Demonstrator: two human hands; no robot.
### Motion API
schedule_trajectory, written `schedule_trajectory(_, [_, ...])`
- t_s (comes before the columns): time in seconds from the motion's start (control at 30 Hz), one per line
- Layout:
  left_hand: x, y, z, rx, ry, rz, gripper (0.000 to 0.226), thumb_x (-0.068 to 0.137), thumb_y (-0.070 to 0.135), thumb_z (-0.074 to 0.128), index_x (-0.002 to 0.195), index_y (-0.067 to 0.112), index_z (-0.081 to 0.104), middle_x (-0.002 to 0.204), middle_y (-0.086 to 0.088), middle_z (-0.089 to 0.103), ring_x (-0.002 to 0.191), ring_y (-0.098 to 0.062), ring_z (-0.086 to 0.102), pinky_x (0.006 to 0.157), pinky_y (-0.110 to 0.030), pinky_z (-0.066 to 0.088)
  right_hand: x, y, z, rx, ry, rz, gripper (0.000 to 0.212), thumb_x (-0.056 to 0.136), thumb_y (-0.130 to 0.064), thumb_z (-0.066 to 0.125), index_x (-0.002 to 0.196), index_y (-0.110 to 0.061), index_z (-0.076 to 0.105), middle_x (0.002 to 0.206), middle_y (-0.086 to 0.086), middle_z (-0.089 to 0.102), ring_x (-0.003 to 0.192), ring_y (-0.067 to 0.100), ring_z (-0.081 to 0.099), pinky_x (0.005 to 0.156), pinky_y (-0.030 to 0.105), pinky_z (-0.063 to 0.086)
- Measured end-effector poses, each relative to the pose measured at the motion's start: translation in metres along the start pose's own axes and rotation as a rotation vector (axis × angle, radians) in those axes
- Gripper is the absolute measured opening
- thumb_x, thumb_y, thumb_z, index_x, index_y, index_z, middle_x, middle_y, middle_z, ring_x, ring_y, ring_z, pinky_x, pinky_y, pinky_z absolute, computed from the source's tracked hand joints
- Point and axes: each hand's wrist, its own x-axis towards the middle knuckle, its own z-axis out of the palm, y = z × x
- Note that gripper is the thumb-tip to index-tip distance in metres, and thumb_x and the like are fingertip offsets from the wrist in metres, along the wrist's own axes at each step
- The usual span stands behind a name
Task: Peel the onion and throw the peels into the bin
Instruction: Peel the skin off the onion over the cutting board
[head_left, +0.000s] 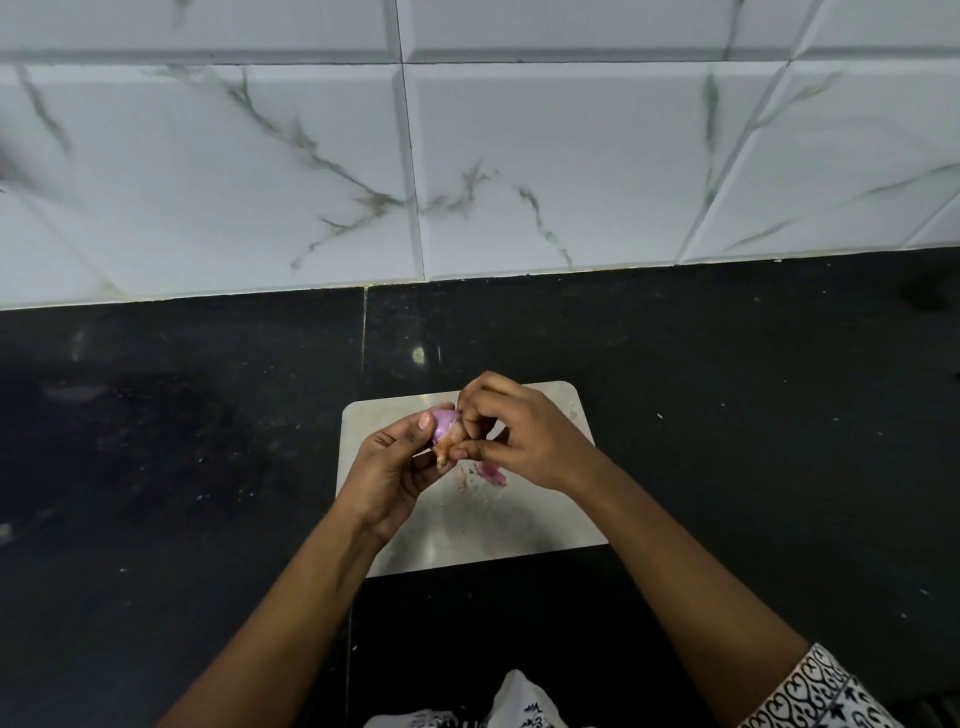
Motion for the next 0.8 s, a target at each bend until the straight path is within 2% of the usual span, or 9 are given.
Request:
schedule_trajectory(0.1, [0.0,0.001,0.003,0.022,0.021,-0.007,0.034,0.077,0.029,0.057,0.101,0.008,0.07,0.082,-0.007,0.074,0.071,-0.013,0.069,0.06,-0.02,0.055,-0.002,0.001,-0.001,0.001,0.041,0.025,0.022,0.075,-0.022,0.075,0.086,-0.018,0.057,0.102,-0.003,0.055,0.08,0.008,0.056,0.065,0.016,0.051])
schedule_trajectory(0.17, [0.0,0.004,0.006,0.049,0.032,0.008,0.033,0.078,0.029,0.055,0.1,0.008,0.069,0.08,-0.006,0.074,0.073,-0.014,0.07,0.06,-0.02,0.055,-0.003,0.0,-0.001,-0.017,0.073,0.048,0.034,0.075,-0.024,0.075,0.104,-0.018,0.059,0.11,-0.001,0.056,0.084,0.009,0.058,0.067,0.02,0.054])
schedule_trajectory(0.23, [0.0,0.007,0.007,0.079,0.024,0.024,0.032,0.078,0.029,0.055,0.097,0.008,0.069,0.08,-0.005,0.074,0.074,-0.015,0.071,0.061,-0.02,0.055,-0.003,0.001,0.0,-0.035,0.073,0.039,0.039,0.075,-0.024,0.074,0.111,-0.019,0.059,0.111,-0.003,0.055,0.086,0.008,0.057,0.069,0.021,0.055])
schedule_trajectory(0.37, [0.002,0.007,0.008,0.089,0.02,0.035,0.029,0.079,0.028,0.055,0.096,0.009,0.07,0.077,-0.003,0.073,0.07,-0.012,0.069,0.062,-0.02,0.055,-0.003,-0.001,-0.003,0.035,0.114,0.087,0.032,0.071,-0.019,0.078,0.098,-0.014,0.063,0.095,-0.01,0.054,0.084,0.008,0.057,0.068,0.023,0.055])
schedule_trajectory(0.5, [0.005,0.006,0.005,0.075,0.06,0.032,0.022,0.091,0.02,0.051,0.093,0.007,0.069,0.073,-0.004,0.073,0.068,-0.011,0.069,0.061,-0.02,0.055,-0.002,-0.004,-0.001,0.068,0.123,0.097,0.016,0.075,-0.014,0.075,0.087,-0.014,0.065,0.082,-0.016,0.056,0.078,0.004,0.059,0.067,0.011,0.049])
schedule_trajectory(0.7, [0.007,0.005,0.0,0.09,0.114,0.042,0.021,0.091,0.022,0.052,0.09,0.008,0.069,0.081,-0.006,0.071,0.076,-0.014,0.068,0.068,-0.023,0.057,-0.001,-0.005,0.003,0.135,0.088,0.171,0.012,0.077,-0.014,0.072,0.083,-0.022,0.066,0.078,-0.018,0.06,0.076,0.003,0.061,0.071,0.019,0.053])
schedule_trajectory(0.8, [0.009,0.001,-0.002,0.071,0.15,0.024,0.026,0.094,0.025,0.05,0.091,0.009,0.07,0.085,-0.006,0.072,0.078,-0.014,0.069,0.071,-0.024,0.057,-0.005,-0.004,0.005,0.139,0.058,0.183,0.01,0.078,-0.012,0.072,0.084,-0.019,0.068,0.077,-0.016,0.061,0.075,0.004,0.062,0.07,0.021,0.054])
